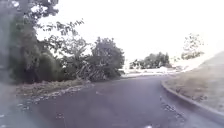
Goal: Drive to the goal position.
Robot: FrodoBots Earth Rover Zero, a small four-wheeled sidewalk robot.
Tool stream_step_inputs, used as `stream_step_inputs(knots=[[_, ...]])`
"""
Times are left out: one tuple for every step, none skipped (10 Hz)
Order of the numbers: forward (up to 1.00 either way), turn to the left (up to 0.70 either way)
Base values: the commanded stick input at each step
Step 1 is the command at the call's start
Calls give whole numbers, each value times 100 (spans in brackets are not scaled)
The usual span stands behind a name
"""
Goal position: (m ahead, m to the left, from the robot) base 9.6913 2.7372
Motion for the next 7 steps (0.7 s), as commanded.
stream_step_inputs(knots=[[100,-22],[100,0],[100,0],[100,0],[100,0],[100,0],[100,0]])
